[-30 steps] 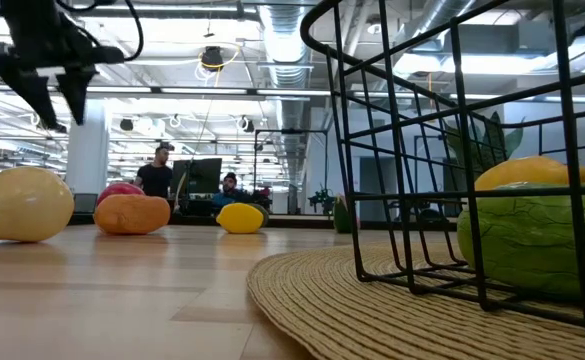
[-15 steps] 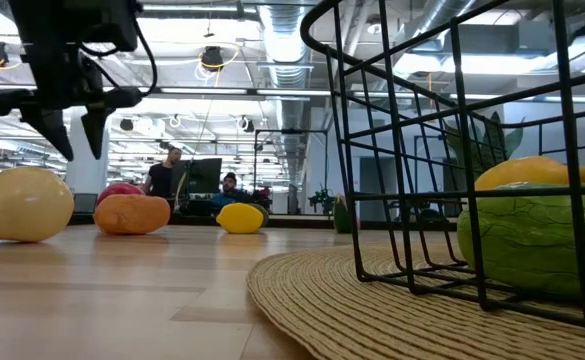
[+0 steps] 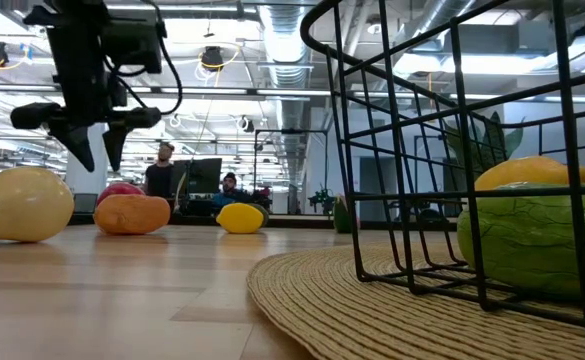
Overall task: Build produce basket
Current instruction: Put the apple into the mesh basket
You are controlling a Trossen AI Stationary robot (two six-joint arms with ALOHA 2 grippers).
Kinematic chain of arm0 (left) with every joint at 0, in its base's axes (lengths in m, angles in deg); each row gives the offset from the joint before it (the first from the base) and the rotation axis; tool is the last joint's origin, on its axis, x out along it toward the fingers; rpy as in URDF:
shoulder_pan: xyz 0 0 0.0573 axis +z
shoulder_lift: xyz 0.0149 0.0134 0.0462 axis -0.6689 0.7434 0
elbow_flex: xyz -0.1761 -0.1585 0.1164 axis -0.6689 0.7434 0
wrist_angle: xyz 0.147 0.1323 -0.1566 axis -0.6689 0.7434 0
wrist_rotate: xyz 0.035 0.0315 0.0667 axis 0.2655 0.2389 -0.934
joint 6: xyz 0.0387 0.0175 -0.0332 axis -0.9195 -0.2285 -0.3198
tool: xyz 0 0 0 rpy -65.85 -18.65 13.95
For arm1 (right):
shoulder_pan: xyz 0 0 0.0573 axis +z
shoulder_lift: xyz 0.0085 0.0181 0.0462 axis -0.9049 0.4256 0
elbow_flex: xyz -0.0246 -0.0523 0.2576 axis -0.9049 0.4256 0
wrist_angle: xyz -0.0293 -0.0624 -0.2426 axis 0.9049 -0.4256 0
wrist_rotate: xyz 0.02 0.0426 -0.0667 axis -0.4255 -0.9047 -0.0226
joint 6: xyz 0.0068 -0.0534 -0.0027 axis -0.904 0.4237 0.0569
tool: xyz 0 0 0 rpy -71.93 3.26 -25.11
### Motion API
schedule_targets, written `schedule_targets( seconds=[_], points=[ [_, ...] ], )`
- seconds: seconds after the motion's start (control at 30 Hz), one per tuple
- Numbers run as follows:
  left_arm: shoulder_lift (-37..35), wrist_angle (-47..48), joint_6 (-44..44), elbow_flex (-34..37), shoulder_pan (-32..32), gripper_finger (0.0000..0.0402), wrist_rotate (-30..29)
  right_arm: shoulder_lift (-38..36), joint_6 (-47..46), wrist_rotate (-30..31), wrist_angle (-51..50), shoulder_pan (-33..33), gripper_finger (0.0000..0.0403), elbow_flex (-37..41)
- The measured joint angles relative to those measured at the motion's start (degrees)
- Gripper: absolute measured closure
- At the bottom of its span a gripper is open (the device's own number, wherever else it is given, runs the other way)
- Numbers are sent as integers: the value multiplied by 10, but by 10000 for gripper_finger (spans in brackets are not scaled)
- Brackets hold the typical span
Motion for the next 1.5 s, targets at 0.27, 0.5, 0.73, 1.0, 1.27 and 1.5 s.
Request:
schedule_targets(
  seconds=[0.27,0.5,0.73,1.0,1.27,1.5],
  points=[
    [37,-61,-82,0,51,246,22,0,0,-1,0,0,155,0],
    [69,-71,-105,0,77,246,28,0,0,-1,-11,0,155,0],
    [89,-73,-115,0,91,246,51,0,0,0,-26,0,155,0],
    [88,-76,-116,0,91,246,52,0,0,0,-26,-1,155,0],
    [88,-76,-116,0,91,246,59,0,0,0,-25,-1,155,0],
    [88,-78,-116,0,91,246,68,0,0,0,-25,-1,155,0]
  ],
)
